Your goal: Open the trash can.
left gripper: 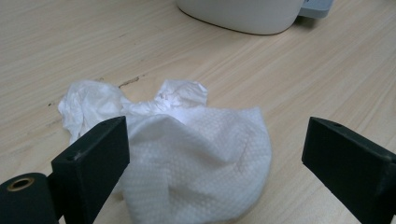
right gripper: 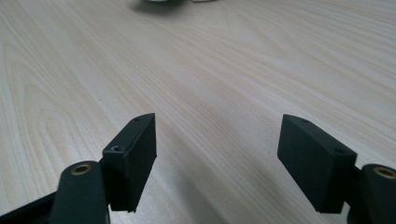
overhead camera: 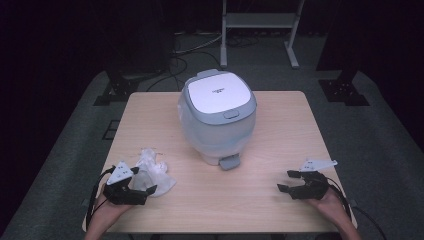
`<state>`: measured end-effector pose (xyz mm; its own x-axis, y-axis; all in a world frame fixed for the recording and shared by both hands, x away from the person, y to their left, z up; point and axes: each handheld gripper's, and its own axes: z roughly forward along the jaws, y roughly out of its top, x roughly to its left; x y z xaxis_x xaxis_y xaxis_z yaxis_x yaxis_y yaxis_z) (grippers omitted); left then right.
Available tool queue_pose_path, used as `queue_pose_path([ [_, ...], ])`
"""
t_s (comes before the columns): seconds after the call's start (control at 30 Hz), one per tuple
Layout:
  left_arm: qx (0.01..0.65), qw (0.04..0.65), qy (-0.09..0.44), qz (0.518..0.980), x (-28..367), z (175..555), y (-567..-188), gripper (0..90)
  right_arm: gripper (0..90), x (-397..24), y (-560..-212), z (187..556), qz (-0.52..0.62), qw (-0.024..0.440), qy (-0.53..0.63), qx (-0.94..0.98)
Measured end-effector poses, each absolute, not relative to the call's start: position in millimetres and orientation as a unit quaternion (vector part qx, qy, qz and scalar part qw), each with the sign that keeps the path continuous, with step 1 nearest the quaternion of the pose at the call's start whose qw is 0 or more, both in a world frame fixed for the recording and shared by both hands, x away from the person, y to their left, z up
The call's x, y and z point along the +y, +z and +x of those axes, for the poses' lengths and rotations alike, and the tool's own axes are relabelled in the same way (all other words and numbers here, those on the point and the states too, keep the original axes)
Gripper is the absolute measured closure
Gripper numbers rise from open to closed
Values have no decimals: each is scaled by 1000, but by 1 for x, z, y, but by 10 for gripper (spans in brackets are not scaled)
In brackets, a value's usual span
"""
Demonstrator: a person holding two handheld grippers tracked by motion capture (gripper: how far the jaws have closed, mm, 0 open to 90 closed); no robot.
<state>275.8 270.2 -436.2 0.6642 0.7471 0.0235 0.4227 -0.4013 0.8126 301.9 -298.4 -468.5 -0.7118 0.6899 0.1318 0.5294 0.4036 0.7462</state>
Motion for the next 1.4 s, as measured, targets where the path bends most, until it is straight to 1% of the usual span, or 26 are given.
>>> queue_pose_path([
  [0.37, 359, 420, 195, 811, 271, 278, -436, 67, 270, -286, -463, 305, 356, 91, 394, 842],
  [0.77, 353, 418, 200, 813, 268, 276, -437, 68, 271, -247, -439, 324, 320, 84, 408, 851],
  [1.03, 354, 420, 200, 811, 268, 275, -437, 68, 271, -224, -435, 335, 298, 83, 408, 859],
  [1.33, 355, 421, 199, 811, 269, 276, -437, 67, 274, -212, -429, 340, 287, 85, 418, 858],
  [1.4, 356, 421, 198, 810, 269, 276, -437, 68, 288, -209, -429, 341, 286, 85, 416, 859],
])
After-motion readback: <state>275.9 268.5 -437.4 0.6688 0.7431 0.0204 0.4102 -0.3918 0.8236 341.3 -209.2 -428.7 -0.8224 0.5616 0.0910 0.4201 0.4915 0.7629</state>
